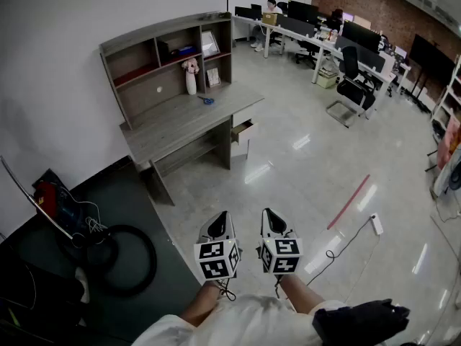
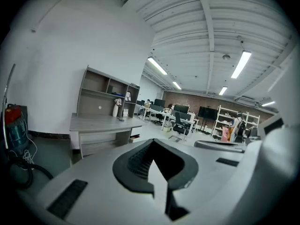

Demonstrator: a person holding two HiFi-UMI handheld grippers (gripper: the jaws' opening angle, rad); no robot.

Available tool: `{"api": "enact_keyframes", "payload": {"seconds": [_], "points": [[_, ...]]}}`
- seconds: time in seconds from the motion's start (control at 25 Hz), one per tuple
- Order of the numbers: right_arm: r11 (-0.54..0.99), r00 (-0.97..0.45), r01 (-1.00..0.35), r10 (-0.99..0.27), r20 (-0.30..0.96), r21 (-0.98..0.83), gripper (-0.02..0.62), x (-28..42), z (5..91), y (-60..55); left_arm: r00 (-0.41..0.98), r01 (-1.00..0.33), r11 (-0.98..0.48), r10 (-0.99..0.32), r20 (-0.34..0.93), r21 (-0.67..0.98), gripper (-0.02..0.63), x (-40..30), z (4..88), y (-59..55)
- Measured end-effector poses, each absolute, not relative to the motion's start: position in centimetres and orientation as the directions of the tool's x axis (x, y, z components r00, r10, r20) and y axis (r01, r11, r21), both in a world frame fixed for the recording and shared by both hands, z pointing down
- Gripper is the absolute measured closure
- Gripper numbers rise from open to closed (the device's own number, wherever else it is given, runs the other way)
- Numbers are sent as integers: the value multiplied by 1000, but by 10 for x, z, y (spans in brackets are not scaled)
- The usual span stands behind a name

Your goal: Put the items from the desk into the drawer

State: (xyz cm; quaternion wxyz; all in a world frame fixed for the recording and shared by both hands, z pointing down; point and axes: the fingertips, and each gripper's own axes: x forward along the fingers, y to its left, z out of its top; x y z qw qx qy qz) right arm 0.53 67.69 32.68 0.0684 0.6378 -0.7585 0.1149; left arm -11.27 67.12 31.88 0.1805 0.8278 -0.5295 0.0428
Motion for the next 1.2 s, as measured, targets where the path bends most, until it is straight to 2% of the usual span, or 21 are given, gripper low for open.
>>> {"api": "enact_keyframes", "payload": {"seconds": [1.2], "points": [[77, -120, -987, -934, 337, -138, 597, -17, 364, 596, 472, -880, -411, -816, 335, 238, 607, -148, 365, 596]]}}
